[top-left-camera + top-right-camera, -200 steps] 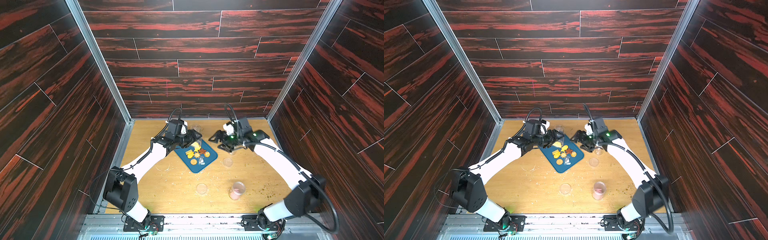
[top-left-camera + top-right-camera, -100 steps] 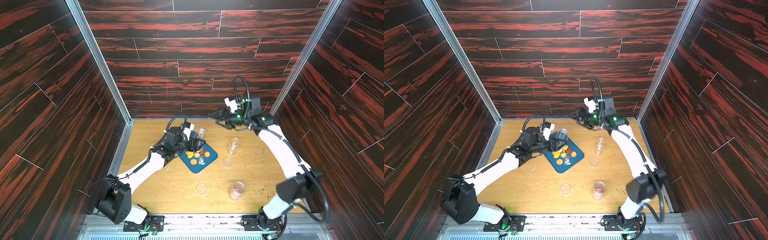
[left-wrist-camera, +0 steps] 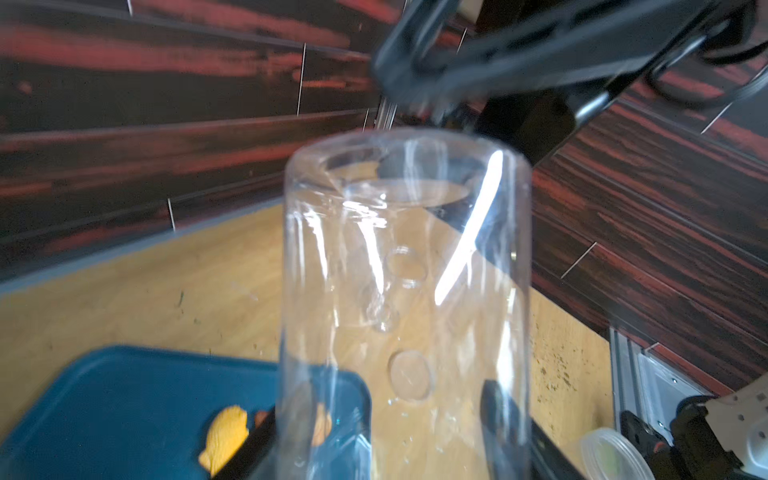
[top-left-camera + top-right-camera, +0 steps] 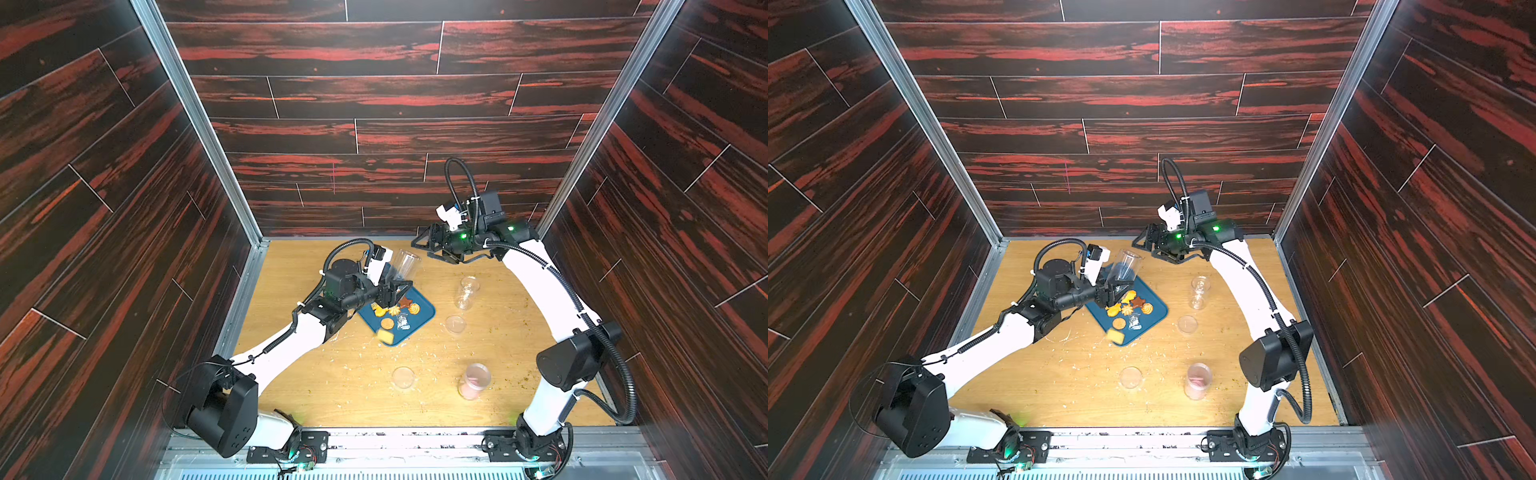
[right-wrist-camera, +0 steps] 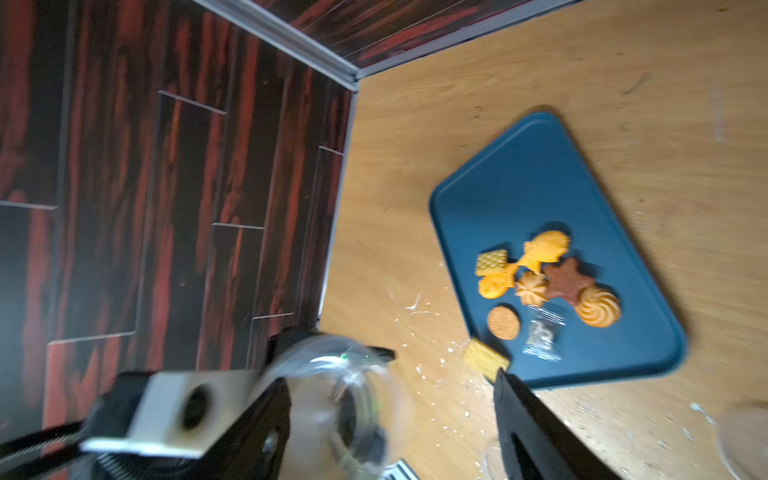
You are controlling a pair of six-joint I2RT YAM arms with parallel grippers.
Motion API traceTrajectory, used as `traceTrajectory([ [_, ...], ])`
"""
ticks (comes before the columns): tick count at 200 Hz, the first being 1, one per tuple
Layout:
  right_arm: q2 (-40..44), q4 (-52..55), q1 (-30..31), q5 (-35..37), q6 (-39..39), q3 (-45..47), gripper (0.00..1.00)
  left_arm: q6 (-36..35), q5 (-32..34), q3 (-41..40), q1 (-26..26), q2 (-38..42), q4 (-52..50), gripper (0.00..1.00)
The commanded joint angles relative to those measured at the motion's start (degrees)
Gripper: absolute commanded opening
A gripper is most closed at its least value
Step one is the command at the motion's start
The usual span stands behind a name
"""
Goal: Pour the cookies out of the jar
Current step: Pour the cookies in the jar onto the tray.
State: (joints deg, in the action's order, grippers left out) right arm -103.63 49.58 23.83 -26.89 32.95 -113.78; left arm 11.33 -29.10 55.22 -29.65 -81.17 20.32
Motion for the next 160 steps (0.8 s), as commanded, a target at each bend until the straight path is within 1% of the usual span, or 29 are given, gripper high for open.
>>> traceTrajectory([
  [1, -1.52, 2.91, 1.13, 2.81, 0.04, 0.96, 0.8, -2.21, 0.57, 0.32, -0.23, -0.21, 4.1, 0.66],
  [24, 0.02, 2.18, 0.22, 5.9, -0.07, 0.72, 0.82, -2.17, 2.75, -0.02, -0.23, -2.49, 5.0, 0.66],
  [46, 0.97, 2.88, -0.08, 6.5, -2.29, -1.13, 0.83, 1.08, 4.83, -1.5, 0.06, -3.07, 8.42, 0.67],
  [48, 1.04, 3.08, -0.14, 7.89, -2.3, -1.17, 0.83, 1.24, 4.93, -1.67, 0.04, -3.04, 8.38, 0.67],
  [52, 1.17, 3.43, -0.31, 8.42, -2.35, -1.18, 0.83, 1.66, 5.29, -1.73, 0.11, -2.88, 7.82, 0.67],
  [69, 3.62, 1.6, -0.97, 8.79, -2.21, 2.18, 0.84, 5.19, 8.63, -0.52, 0.76, -1.47, -0.56, 0.67],
  [80, 4.72, 0.69, -1.59, 8.22, -1.63, 4.69, 0.84, 8.41, 9.35, 0.67, 1.57, -0.36, -7.13, 0.67],
  [85, 4.84, 0.83, -1.88, 7.71, -1.56, 5.4, 0.84, 10.58, 9.79, 1.44, 1.96, 0.19, -10.51, 0.67],
  [98, 4.76, 2.63, -1.91, 7.38, -1.98, 6.29, 0.84, 16.01, 10.14, 4.91, 3.44, 0.81, -23.17, 0.67],
  [108, 5.16, 2.91, -1.94, 7.38, -2.1, 7.77, 0.84, 19.13, 8.76, 7.74, 4.5, 1.08, -32.77, 0.67],
  [114, 5.56, 2.76, -1.97, 5.29, -2.1, 8.76, 0.84, 20.63, 7.55, 9.0, 5.08, 1.25, -38.09, 0.66],
  [129, 6.6, 2.48, -1.95, 4.79, -2.24, 10.88, 0.84, 26.11, 4.83, 9.38, 5.92, 2.5, -45.12, 0.66],
  [134, 6.97, 2.04, -1.95, 4.31, -2.47, 11.7, 0.84, 28.55, 3.62, 8.58, 6.06, 3.29, -45.47, 0.66],
  [140, 7.59, 0.83, -1.69, 3.37, -2.87, 12.87, 0.84, 33.05, 2.02, 7.03, 6.09, 4.1, -44.39, 0.66],
  [153, 8.59, -2.09, -0.67, 1.73, -4.2, 15.0, 0.84, 42.74, -4.78, 2.79, 6.38, 5.18, -36.75, 0.66],
  [160, 8.77, -2.47, 0.15, 1.45, -4.99, 15.18, 0.84, 47.48, -7.29, 1.52, 6.41, 5.32, -34.26, 0.66],
])
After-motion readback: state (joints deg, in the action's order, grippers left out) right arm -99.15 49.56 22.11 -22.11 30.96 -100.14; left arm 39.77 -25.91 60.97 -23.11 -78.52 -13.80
